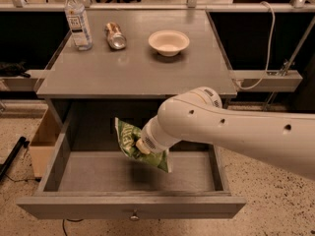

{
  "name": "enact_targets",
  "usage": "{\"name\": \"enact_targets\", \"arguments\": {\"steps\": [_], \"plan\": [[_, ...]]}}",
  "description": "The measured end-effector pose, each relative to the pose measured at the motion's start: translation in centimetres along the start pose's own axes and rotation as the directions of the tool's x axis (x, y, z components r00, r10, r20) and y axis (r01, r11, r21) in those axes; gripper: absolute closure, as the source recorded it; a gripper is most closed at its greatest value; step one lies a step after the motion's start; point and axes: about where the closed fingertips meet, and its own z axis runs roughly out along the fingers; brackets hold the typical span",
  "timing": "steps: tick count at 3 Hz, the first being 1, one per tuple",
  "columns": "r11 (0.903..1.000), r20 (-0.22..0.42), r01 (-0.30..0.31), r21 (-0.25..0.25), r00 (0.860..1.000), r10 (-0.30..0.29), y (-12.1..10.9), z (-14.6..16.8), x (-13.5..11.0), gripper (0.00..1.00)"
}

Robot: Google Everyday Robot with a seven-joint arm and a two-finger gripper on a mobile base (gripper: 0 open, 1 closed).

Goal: Place green jalapeno chip bag into top drawer

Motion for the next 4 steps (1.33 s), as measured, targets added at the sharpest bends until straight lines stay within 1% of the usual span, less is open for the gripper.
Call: {"name": "enact_targets", "arguments": {"steps": [1,2,3,4], "plan": [[0.9999,-0.041,-0.012,-0.01,0.999,0.012,-0.9,2.4,0.6,1.0],[0.999,-0.077,-0.041,-0.016,0.996,0.04,-3.2,4.5,1.6,1.0],[0.9977,-0.093,-0.066,-0.014,0.994,0.064,-4.9,5.3,2.5,1.0],[0.9952,-0.108,-0.095,-0.025,0.99,0.091,-5.8,6.4,3.8,1.0]]}}
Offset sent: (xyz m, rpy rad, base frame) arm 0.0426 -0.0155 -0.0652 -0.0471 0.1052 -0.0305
